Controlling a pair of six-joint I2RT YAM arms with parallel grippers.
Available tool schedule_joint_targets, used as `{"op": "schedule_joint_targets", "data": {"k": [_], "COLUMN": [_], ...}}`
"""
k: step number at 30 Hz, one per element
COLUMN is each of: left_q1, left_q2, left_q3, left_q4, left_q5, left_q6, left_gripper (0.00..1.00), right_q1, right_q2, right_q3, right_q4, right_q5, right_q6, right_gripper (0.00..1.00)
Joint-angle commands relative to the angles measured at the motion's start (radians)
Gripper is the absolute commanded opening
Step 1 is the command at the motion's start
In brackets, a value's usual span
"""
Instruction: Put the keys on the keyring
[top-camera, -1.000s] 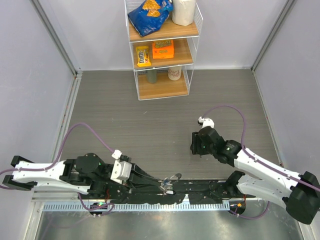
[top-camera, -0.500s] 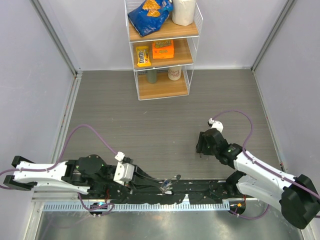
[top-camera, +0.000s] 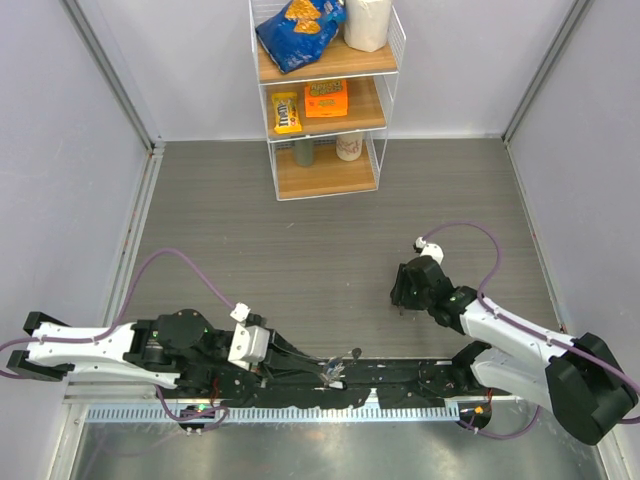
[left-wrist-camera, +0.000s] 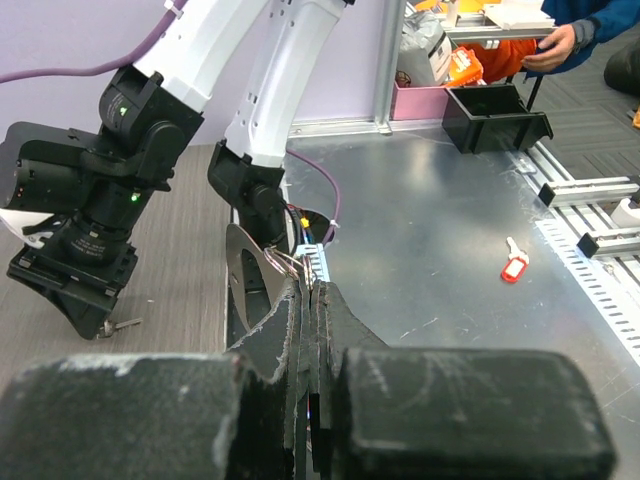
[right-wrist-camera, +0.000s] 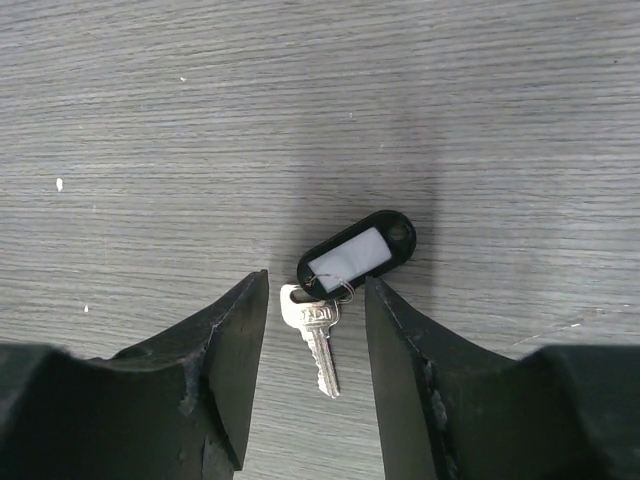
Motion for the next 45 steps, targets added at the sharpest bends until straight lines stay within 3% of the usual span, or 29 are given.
{"op": "schedule_joint_targets", "data": {"k": [1, 11, 24, 29, 33, 45], "left_q1": [-0.003, -0.003, -0.003, -0.003, -0.003, -0.002], "left_q2": [0.002, -0.004, -0.010, -0.010, -0.010, -0.003], "left_q3": [0.027, 0.026, 0.017, 0.015, 0.012, 0.018], "left_q4": [0.068, 0.068, 0.080, 0.082, 0.086, 0.086], "left_q5": [-0.016, -0.016, -0.024, -0.025, -0.030, -0.013], "left_q6": [0.021, 0.012, 0.007, 0.007, 0.007, -0.001], "left_gripper": [0.00, 0.00, 0.00, 0.00, 0.00, 0.00], "right_q1": [-0.005, -0.007, -0.004, -0.004, -0.002, 0.006], "right_q2": [0.004, 0.024, -0.014, -0.024, -0.042, -0.388], "right_q3": [-0.020, -0.040, -0.060, -0.066, -0.066, 0.043], "right_q4": [0.063, 0.090, 0.098, 0.100, 0.104, 0.001], "right_q5": [-0.006, -0.037, -0.066, -0.074, -0.092, -0.245], "right_q6": [0.011, 0.016, 0.013, 0.011, 0.004, -0.203], "right_gripper": [0.49, 0.30, 0.20, 0.06, 0.05, 0.05]}}
